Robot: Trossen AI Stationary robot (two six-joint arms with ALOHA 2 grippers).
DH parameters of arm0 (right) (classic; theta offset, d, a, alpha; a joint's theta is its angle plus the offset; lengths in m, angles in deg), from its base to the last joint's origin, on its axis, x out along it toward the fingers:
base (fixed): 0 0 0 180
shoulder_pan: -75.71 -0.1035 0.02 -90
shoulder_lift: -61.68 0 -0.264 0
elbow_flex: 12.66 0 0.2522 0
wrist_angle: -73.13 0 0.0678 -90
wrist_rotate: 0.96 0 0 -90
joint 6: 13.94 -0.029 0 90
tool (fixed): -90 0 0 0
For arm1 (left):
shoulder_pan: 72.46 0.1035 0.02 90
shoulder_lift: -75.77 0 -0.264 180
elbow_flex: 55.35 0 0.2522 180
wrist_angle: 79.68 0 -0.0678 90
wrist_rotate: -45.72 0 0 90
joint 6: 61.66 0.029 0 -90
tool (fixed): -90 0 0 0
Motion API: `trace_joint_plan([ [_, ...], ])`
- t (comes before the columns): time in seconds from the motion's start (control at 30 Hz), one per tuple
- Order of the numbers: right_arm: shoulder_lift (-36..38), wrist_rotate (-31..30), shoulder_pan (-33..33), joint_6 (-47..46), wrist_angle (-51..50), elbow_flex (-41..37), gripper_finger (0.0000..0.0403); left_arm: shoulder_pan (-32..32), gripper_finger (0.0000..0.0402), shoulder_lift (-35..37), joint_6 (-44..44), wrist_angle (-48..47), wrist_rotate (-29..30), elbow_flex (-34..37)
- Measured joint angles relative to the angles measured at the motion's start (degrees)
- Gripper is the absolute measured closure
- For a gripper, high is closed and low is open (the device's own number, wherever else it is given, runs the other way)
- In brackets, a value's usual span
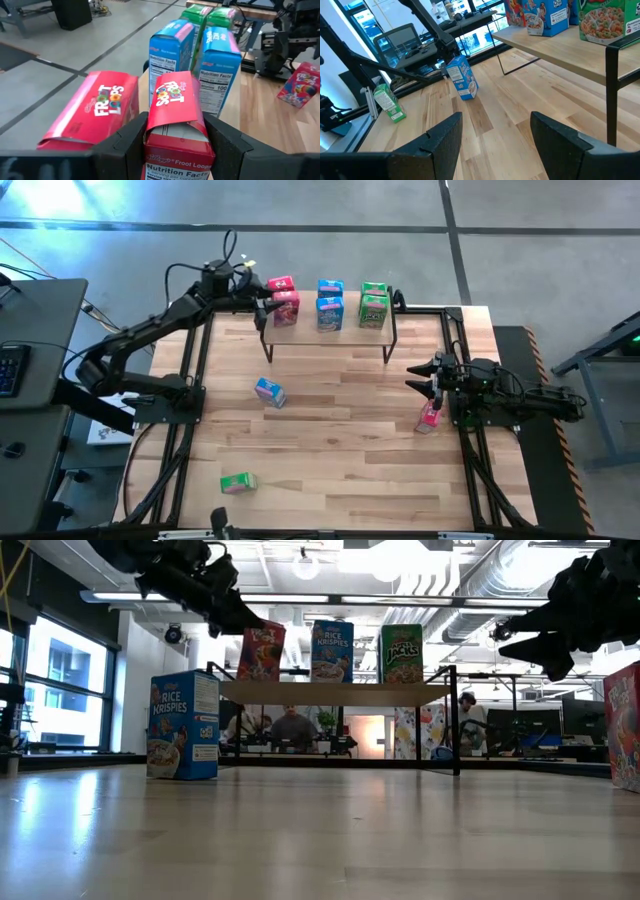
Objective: Stack cereal on shelf
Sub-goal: Put the red cereal box on the shelf aligned with the other red cereal box
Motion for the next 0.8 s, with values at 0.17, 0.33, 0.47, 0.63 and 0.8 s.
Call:
trace_joint_plan([
  [0.17, 0.0, 0.0, 0.0, 0.0, 0.0, 0.0, 0.0176, 0.0, 0.0240, -0.9, -0.6, 0.1, -1.4, 0.0],
  [0.33, 0.0, 0.0, 0.0, 0.0, 0.0, 0.0, 0.0176, 0.1, 0.0240, -1.0, -1.4, 0.0, -1.3, 0.0],
  [0.47, 0.0, 0.0, 0.0, 0.0, 0.0, 0.0, 0.0176, 0.7, 0.0240, -1.0, -2.6, -0.8, -1.7, 0.0],
  [0.63, 0.0, 0.0, 0.0, 0.0, -0.1, 0.0, 0.0176, 1.8, 0.0228, -0.9, -3.0, -1.6, -3.1, 0.0],
  [0.8, 0.0, 0.0, 0.0, 0.0, -0.1, 0.0, 0.0176, 2.2, 0.0199, -0.9, -3.0, -1.9, -3.3, 0.0],
])
